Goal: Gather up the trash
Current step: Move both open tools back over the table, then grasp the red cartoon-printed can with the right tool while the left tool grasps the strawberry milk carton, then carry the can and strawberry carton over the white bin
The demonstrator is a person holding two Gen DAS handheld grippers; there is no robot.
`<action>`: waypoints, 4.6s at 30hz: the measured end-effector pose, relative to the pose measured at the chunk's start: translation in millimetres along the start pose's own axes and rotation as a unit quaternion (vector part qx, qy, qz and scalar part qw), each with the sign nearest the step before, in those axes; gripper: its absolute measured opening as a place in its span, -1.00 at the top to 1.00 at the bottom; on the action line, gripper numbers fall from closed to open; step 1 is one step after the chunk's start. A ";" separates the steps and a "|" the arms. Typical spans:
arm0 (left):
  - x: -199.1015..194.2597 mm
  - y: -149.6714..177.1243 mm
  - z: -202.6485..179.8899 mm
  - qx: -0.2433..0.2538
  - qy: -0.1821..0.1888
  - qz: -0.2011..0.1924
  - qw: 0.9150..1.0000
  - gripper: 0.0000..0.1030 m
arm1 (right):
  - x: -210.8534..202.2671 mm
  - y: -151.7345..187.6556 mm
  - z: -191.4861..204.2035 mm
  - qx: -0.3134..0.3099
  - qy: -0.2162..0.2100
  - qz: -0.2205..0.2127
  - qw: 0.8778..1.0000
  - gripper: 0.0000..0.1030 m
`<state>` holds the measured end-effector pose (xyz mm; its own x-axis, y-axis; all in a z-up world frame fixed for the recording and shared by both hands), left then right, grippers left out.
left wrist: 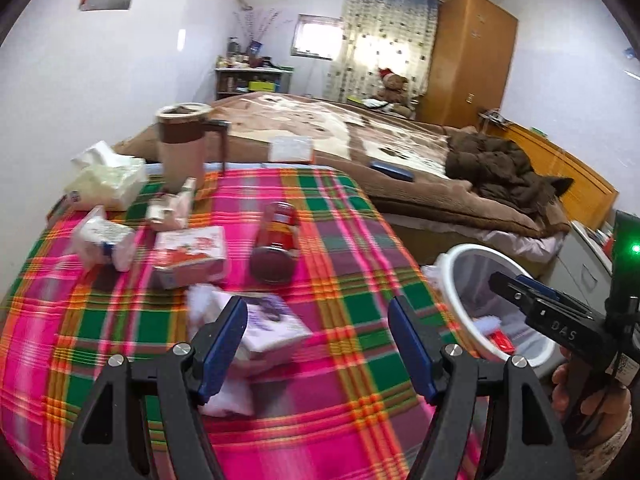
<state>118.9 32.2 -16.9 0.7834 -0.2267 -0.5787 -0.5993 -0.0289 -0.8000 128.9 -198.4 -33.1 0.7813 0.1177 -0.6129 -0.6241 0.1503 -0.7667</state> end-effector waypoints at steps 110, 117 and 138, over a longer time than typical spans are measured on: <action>110.2 -37.5 122.6 0.069 -0.042 0.094 0.992 -0.28 | 128.6 -27.1 116.0 -0.093 -0.024 0.098 0.991 -0.05; 113.9 -35.2 122.2 0.074 -0.044 0.097 0.992 -0.29 | 127.5 -21.0 112.1 -0.086 -0.028 0.106 0.990 -0.05; 50.9 -52.9 92.3 0.048 -0.032 0.030 0.998 -0.27 | 71.8 -30.8 89.2 -0.060 -0.041 0.052 0.996 -0.05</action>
<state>205.7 112.1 -18.6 0.7579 -0.1620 -0.6320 -0.6288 0.0769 -0.7738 204.4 -107.0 -36.5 0.7066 0.2079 -0.6764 -0.6936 0.0144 -0.7202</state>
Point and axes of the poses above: each gripper's, at about its wrist camera, not at the fingertips, and x roughly the way its jaws point, z to its left, y to its underside, the point moved 4 cm from there along x, roughly the way its jaws point, and after that the axes turned 2 degrees about -z, right-handed, at the moved point
